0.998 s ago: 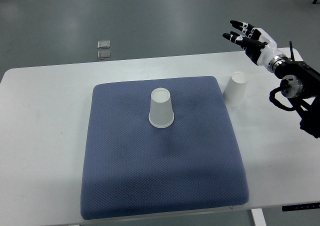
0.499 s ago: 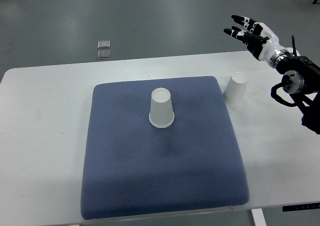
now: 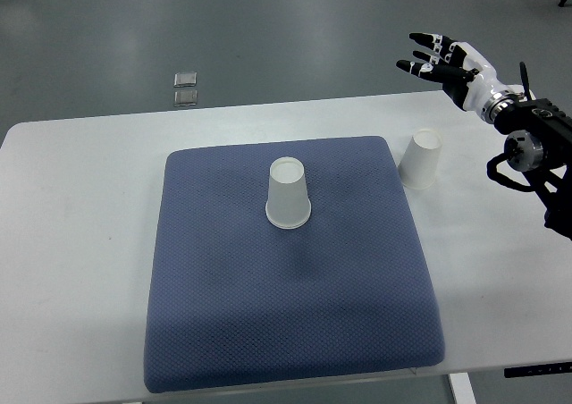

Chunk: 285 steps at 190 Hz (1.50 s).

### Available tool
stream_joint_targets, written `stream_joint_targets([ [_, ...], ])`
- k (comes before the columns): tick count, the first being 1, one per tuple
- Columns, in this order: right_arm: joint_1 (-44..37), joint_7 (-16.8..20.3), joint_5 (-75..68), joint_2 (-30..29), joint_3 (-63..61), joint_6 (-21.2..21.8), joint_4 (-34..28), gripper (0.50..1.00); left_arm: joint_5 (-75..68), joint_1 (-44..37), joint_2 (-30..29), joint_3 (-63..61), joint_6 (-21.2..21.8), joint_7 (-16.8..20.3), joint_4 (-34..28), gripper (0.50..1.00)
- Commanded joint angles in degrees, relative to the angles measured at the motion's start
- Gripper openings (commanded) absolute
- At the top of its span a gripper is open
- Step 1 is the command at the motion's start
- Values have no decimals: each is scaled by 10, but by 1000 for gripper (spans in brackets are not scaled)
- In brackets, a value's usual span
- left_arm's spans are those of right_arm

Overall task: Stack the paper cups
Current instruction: 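Lower the open right hand down around the white cup beside the pad, then close the right hand's fingers around the white cup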

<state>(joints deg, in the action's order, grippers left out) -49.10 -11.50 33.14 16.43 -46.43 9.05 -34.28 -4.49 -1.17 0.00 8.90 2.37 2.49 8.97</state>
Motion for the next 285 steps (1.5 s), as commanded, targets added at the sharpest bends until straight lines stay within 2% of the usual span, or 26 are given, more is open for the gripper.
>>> stream_joint_targets([
  [1, 0, -12, 82, 0, -1, 0, -5, 934, 0, 0, 0, 0, 0, 1, 0, 1000],
  [50, -4, -15, 261, 35, 19, 8, -10, 934, 0, -1, 0, 0, 0, 0, 0, 1000],
  [73, -18, -34, 337, 54, 62, 18, -15, 934, 0, 0, 0, 0, 0, 0, 0, 1000],
  [189, -38, -36, 457, 56, 188, 10, -21, 934, 0, -1, 0, 0, 0, 0, 0, 1000],
  [285, -47, -37, 509, 54, 271, -56, 3, 934, 0, 0, 0, 0, 0, 0, 0, 1000],
])
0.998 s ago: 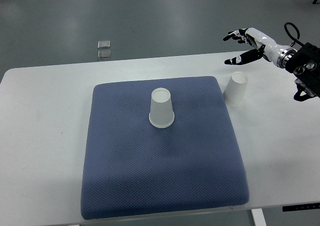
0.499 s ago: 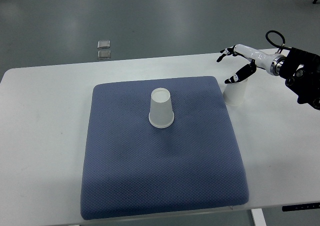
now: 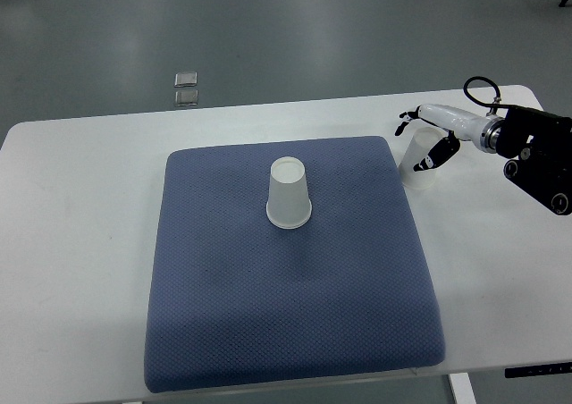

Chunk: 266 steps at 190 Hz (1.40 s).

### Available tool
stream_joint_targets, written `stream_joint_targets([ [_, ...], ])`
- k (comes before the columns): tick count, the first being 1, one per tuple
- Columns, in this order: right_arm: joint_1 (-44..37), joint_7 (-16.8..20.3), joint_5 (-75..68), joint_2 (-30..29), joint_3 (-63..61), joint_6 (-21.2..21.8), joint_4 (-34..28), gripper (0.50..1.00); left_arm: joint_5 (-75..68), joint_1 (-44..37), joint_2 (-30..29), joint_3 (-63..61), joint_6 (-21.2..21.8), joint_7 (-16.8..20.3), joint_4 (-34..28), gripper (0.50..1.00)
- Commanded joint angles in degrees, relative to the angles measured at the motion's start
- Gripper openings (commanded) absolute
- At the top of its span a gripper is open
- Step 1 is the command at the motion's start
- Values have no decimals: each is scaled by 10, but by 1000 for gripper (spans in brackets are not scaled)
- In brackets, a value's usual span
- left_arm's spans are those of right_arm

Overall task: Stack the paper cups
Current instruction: 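Close the right hand's fingers around the white cup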

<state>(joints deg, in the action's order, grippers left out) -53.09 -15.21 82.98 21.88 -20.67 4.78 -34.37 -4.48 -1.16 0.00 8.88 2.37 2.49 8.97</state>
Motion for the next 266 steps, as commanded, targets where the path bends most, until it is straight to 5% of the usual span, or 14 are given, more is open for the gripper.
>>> stream_joint_targets([
  [1, -7, 0, 12, -1, 15, -15, 4, 934, 0, 0, 0, 0, 0, 1, 0, 1000],
  [177, -22, -10, 48, -2, 56, -39, 36, 901, 0, 0, 0, 0, 0, 0, 0, 1000],
  [266, -22, -11, 48, -2, 75, -40, 37, 619, 0, 0, 0, 0, 0, 0, 0, 1000],
])
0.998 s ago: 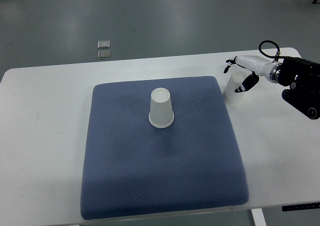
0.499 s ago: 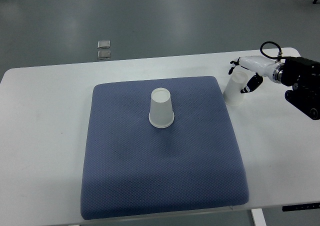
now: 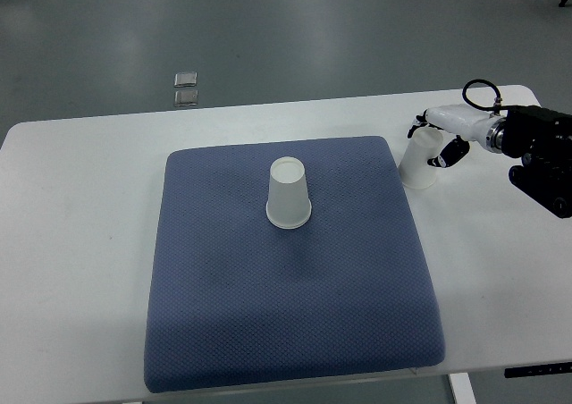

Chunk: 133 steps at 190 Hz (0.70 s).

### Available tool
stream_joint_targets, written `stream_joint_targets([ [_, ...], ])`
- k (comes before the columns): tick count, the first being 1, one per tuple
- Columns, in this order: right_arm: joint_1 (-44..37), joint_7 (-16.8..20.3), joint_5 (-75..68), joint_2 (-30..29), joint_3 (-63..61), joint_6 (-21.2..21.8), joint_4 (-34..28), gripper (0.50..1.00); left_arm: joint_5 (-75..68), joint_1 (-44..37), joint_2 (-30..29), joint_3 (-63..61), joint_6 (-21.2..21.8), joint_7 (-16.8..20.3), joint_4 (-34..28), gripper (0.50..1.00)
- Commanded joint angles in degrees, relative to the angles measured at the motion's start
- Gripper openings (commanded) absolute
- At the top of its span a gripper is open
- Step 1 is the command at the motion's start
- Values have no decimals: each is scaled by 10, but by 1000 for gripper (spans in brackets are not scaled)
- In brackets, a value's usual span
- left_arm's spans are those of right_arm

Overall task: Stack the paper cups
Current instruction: 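Close the right hand's fingers around the white cup, then lift the cup with the right hand and carry it over the pad cup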

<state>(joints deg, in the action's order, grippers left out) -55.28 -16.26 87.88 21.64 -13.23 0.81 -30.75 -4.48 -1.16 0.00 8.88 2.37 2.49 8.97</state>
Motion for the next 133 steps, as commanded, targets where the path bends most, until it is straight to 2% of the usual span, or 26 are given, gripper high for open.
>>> stream_joint_targets([
  [1, 0, 0, -1, 1, 0, 0, 1, 615, 0, 0, 0, 0, 0, 1, 0, 1000],
  [22, 0, 0, -2, 2, -1, 0, 1, 541, 0, -1, 0, 0, 0, 0, 0, 1000],
  [39, -2, 0, -4, 9, -5, -1, 0, 511, 0, 0, 0, 0, 0, 0, 0, 1000],
  [84, -61, -12, -18, 35, -11, 6, -26, 500, 0, 0, 0, 0, 0, 1, 0, 1000],
  [133, -118, -30, -63, 94, -12, 20, -176, 500, 0, -1, 0, 0, 0, 1, 0, 1000],
])
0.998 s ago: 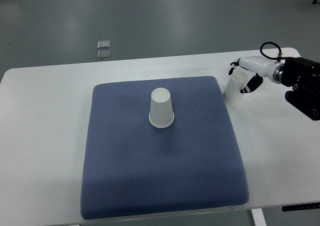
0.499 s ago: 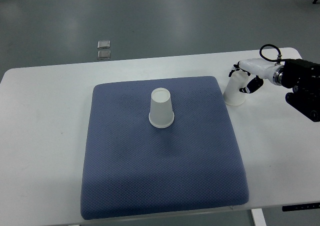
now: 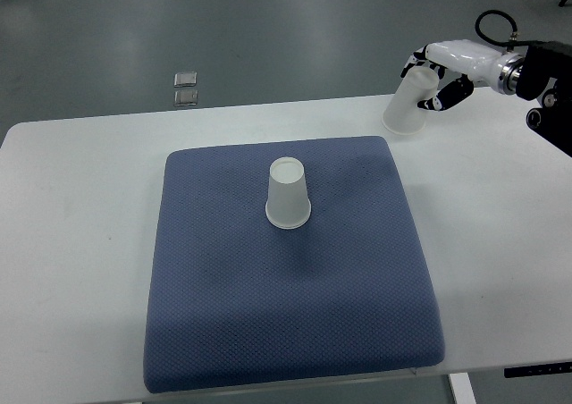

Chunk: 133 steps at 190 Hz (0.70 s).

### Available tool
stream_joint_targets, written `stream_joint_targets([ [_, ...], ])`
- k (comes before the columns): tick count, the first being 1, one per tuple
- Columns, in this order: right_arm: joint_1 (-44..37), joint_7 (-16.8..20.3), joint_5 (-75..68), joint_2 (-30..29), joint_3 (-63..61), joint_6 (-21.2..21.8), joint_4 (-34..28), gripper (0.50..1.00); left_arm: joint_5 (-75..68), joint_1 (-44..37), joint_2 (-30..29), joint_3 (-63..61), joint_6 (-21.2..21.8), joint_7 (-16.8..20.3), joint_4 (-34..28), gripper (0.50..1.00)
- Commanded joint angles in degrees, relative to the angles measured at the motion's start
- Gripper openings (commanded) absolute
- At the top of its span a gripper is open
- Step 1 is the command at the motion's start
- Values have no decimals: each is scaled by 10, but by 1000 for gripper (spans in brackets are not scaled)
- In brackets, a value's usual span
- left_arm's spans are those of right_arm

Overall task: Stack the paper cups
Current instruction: 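Lift the cup with the right hand and carry it over the pad cup, then lower the held cup onto the upside-down cup on the pad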

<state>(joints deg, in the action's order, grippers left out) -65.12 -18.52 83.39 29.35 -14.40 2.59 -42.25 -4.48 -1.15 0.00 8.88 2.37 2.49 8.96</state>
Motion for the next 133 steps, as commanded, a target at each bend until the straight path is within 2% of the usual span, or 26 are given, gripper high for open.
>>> stream_joint_targets([
  [1, -22, -7, -20, 17, 0, 3, -68, 500, 0, -1, 0, 0, 0, 0, 0, 1000],
  [23, -45, -9, -31, 35, 0, 7, -137, 500, 0, 0, 0, 0, 0, 0, 0, 1000],
  [64, -79, -8, -31, 34, -12, 65, -223, 500, 0, 0, 0, 0, 0, 0, 0, 1000],
  [91, -81, -8, -31, 24, -12, 79, -247, 500, 0, 0, 0, 1, 0, 1, 0, 1000],
  [133, -81, -3, -28, -9, -11, 90, -250, 500, 0, 0, 0, 0, 0, 1, 0, 1000],
])
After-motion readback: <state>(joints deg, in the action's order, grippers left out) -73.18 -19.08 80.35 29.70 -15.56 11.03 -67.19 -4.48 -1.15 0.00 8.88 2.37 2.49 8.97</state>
